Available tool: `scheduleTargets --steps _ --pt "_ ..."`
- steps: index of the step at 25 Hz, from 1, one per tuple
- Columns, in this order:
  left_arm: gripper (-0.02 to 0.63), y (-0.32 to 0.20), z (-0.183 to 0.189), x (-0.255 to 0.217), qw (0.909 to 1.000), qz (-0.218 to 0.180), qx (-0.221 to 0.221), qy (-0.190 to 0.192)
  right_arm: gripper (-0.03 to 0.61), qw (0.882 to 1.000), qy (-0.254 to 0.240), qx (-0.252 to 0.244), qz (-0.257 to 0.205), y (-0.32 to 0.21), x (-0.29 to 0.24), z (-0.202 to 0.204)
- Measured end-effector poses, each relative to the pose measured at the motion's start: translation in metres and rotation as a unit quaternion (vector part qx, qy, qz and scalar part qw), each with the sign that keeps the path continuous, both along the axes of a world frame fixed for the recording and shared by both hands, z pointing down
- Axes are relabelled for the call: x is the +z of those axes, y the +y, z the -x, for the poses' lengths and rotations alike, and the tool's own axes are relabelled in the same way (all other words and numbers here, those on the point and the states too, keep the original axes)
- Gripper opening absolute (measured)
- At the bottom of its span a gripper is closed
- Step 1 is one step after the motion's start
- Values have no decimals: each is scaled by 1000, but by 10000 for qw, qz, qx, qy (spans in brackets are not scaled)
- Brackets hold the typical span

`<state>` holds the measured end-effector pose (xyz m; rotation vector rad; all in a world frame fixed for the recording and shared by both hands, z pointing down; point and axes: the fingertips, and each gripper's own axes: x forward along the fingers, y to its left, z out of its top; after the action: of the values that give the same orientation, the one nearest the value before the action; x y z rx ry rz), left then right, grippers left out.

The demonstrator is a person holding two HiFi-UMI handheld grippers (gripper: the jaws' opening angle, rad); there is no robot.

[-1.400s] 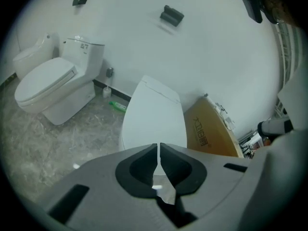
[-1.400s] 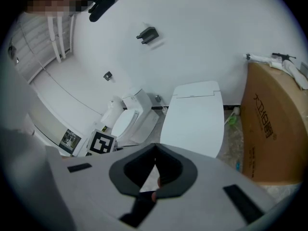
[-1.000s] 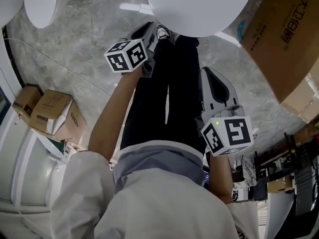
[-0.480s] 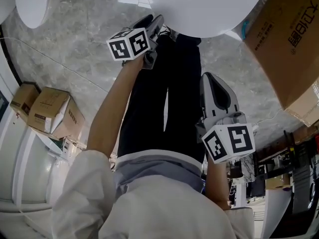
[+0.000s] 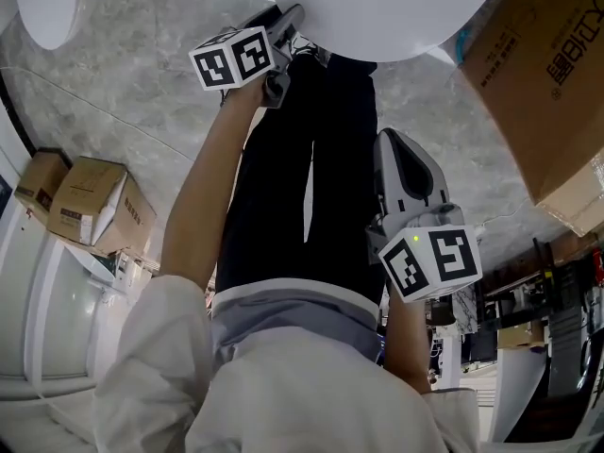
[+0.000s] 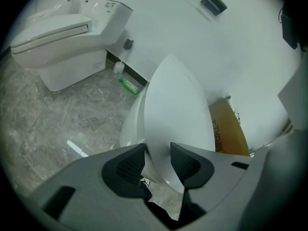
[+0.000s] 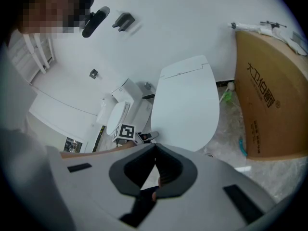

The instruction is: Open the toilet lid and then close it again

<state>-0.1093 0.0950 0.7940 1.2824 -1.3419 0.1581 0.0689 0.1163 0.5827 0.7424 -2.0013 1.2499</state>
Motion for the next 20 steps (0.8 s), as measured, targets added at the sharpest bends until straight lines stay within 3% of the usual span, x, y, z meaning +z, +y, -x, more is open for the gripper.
scheduleTargets --steps 7,11,15,20 --pt "179 -3 -2 9 9988 -14 -325 355 11 10000 -20 -26 62 -7 6 0" --pt "160 -5 -3 5 10000 -21 -23 32 11 10000 4 -49 56 -9 7 -3" --pt "149 -3 -2 -1 9996 18 -16 -266 11 10000 40 -63 31 -9 4 -4" --pt "141 7 6 -15 9993 15 69 -377 11 10000 26 -74 -28 -1 -8 5"
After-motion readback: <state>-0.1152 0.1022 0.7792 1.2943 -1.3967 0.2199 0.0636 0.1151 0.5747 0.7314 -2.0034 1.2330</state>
